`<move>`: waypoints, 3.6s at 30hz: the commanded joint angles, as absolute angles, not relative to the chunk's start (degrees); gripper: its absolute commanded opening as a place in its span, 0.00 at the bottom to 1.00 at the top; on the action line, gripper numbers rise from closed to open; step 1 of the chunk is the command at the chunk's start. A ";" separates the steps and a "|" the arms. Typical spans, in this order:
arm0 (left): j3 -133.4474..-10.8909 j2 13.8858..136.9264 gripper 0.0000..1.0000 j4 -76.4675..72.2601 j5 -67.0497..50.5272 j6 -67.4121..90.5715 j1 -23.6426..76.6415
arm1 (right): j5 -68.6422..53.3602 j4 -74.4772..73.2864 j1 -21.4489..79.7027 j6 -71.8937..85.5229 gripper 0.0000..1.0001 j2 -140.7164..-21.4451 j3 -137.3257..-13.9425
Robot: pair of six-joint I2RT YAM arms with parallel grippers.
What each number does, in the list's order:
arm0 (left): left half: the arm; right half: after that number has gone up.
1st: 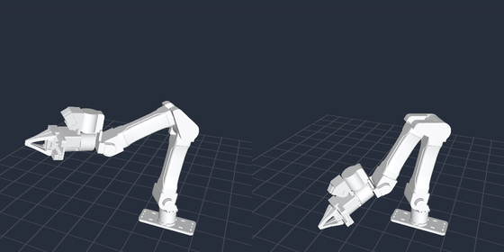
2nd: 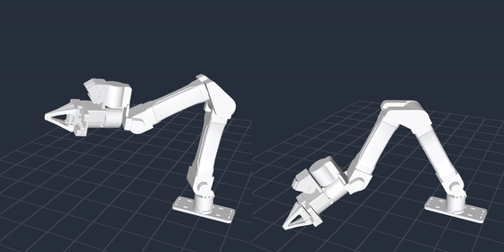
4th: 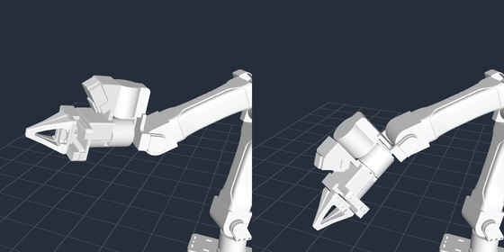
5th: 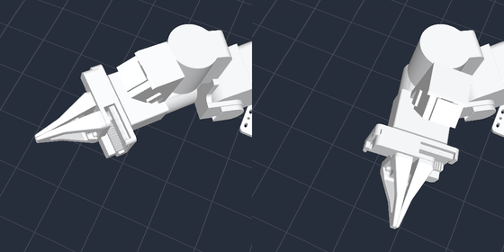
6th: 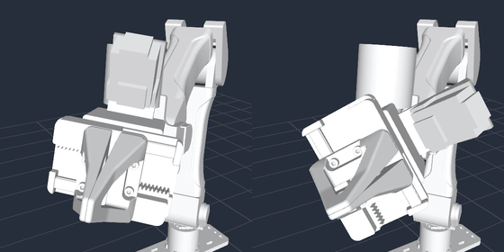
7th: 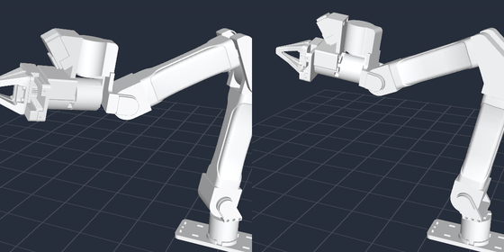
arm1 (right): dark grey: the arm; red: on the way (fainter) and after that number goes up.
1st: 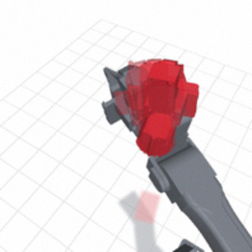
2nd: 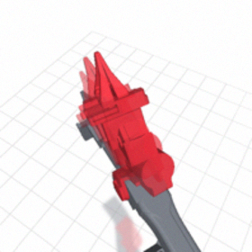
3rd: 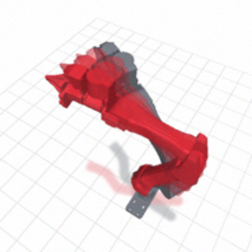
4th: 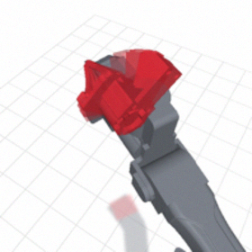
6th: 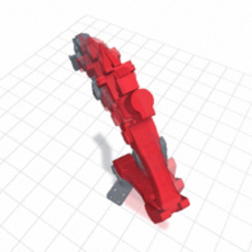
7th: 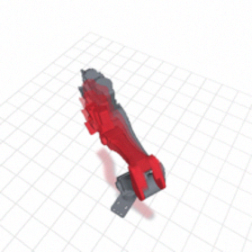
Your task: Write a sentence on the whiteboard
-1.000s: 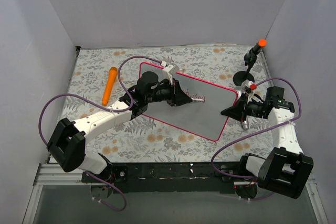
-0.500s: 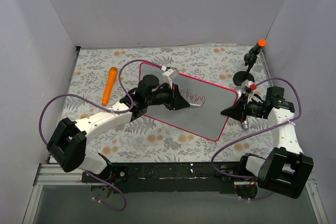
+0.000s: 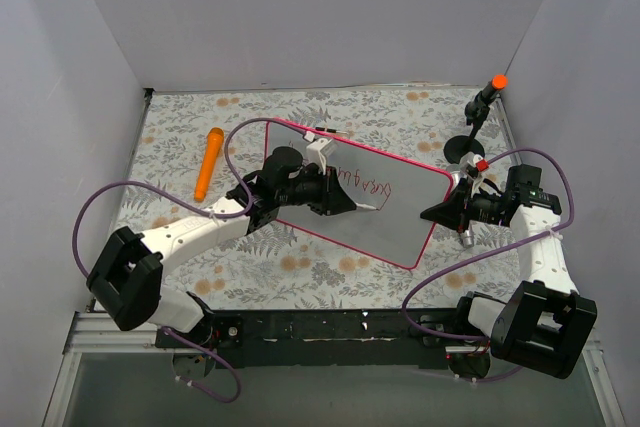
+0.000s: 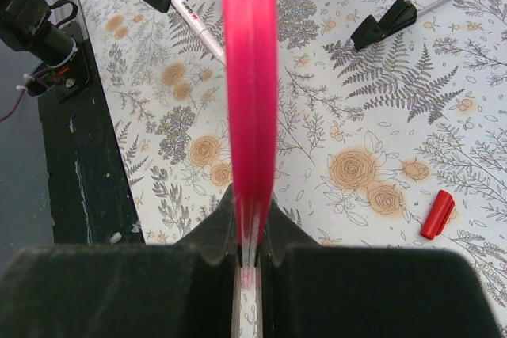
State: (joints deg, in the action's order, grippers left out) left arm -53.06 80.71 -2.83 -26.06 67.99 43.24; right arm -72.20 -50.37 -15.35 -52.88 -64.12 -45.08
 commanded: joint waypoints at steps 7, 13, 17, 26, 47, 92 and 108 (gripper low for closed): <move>-56.34 74.54 0.00 -4.21 -26.00 66.88 42.54 | -66.80 -48.16 -14.94 -56.43 0.01 -63.46 -45.18; -55.63 65.05 0.00 -2.04 -28.57 67.68 42.45 | -66.97 -48.34 -14.94 -56.51 0.01 -63.54 -45.26; -57.30 59.51 0.00 3.86 -22.78 65.93 41.93 | -67.06 -48.69 -14.94 -56.78 0.01 -63.72 -45.35; -53.97 50.73 0.00 5.37 -13.01 64.51 41.13 | -66.97 -48.51 -14.94 -56.78 0.01 -63.72 -45.26; -38.58 32.78 0.00 4.04 -6.59 62.40 41.04 | -67.85 -50.10 -14.94 -60.56 0.01 -64.60 -44.82; -22.41 24.43 0.00 -4.30 -14.85 73.83 41.04 | -67.33 -51.15 -14.94 -62.49 0.01 -63.81 -44.56; -21.80 24.61 0.00 -6.41 -17.49 74.35 41.13 | -67.50 -51.15 -15.12 -62.67 0.01 -63.02 -44.39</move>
State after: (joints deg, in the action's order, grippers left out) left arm -22.13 24.67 -4.78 -16.43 74.39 41.36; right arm -73.08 -52.97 -15.29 -57.30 -63.68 -45.10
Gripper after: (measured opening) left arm 0.121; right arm 0.091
